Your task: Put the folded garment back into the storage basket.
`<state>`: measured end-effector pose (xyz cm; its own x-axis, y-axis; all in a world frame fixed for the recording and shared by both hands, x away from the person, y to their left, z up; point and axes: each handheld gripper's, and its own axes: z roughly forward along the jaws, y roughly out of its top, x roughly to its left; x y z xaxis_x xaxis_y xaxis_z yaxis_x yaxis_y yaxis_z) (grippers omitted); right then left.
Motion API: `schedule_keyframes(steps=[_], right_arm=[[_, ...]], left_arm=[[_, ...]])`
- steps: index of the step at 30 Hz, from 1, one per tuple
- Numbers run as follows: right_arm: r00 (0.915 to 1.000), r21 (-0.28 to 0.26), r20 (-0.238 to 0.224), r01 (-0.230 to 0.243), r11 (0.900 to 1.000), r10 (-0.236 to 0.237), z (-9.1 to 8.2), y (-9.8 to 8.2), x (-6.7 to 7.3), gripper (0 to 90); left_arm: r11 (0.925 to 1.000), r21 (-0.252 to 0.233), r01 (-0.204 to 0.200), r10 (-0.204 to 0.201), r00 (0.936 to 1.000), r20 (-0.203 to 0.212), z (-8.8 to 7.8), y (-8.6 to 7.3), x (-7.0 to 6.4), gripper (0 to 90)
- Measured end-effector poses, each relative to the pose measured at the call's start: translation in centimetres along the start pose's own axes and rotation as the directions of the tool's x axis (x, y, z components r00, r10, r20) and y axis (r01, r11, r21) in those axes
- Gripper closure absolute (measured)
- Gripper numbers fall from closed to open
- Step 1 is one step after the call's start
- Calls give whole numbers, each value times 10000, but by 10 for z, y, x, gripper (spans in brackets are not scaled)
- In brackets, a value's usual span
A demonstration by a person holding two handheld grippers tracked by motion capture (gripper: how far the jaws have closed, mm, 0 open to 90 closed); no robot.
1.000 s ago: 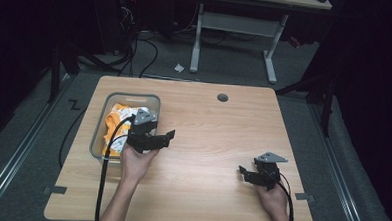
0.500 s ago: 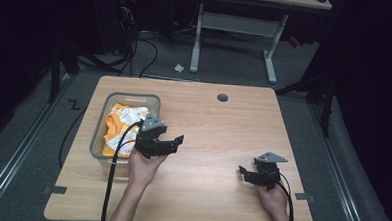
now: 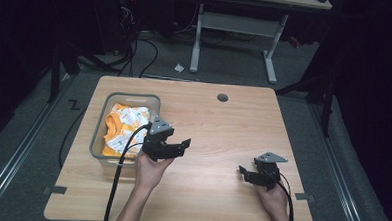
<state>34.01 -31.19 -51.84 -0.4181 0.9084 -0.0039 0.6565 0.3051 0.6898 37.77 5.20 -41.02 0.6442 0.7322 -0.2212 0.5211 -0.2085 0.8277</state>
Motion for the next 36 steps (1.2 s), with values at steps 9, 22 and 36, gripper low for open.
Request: schedule_keyframes(steps=[9,22,36], right_arm=[[10000,-1,-1,3,10000,-3,0,0,0,285],[10000,0,-2,3,10000,-3,0,0,0,285],[10000,1,-3,0,10000,0,0,0,0,285]], left_arm=[[9999,123,74,-75,9999,145,10,-7,-4,293],[9994,337,61,-70,9997,254,23,-16,-8,292],[9978,644,125,-137,9998,176,38,-30,-10,294]])
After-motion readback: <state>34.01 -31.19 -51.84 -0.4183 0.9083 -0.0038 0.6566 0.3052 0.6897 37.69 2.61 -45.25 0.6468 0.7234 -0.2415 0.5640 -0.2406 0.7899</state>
